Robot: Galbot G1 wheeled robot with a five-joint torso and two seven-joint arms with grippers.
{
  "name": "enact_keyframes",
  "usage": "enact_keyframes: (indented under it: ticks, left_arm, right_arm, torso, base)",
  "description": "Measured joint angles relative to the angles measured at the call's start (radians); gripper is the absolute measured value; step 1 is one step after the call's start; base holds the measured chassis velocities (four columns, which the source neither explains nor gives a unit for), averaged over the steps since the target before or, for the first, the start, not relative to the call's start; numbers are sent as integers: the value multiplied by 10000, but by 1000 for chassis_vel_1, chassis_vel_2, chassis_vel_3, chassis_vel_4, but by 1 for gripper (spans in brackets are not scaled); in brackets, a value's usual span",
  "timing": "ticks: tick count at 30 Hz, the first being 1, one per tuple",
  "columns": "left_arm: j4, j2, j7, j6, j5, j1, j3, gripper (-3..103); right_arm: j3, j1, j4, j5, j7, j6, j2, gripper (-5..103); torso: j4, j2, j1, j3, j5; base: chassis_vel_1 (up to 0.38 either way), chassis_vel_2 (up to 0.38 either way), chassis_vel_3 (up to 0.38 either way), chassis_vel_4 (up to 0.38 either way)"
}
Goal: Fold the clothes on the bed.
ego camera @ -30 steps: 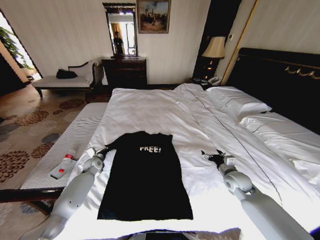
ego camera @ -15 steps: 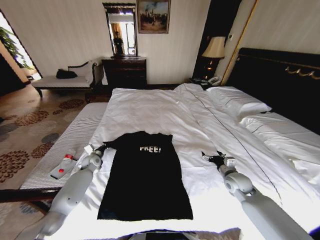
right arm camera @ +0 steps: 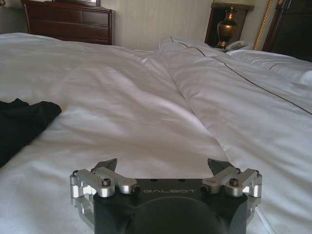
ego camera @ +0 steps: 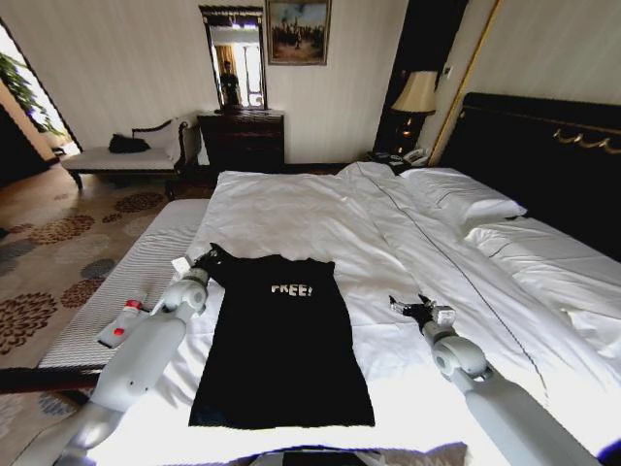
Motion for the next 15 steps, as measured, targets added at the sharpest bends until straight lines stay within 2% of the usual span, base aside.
enact_keyframes:
  ticks: [8,15]
  left_arm:
    - [-490,-147,-378,21,493,217,1197,0]
    - [-123,-503,-541,34,827,-198,1980,0]
  right_arm:
    - [269,-269,-25,-2,-119,141,-16,100]
    - [389,-372,-13,6,-153,194,-28,100]
  torso:
    - [0,0,0,0,-1]
    - [-1,1,-1,1,-1]
  base:
    - [0,0,0,0]
    - [0,0,0,0]
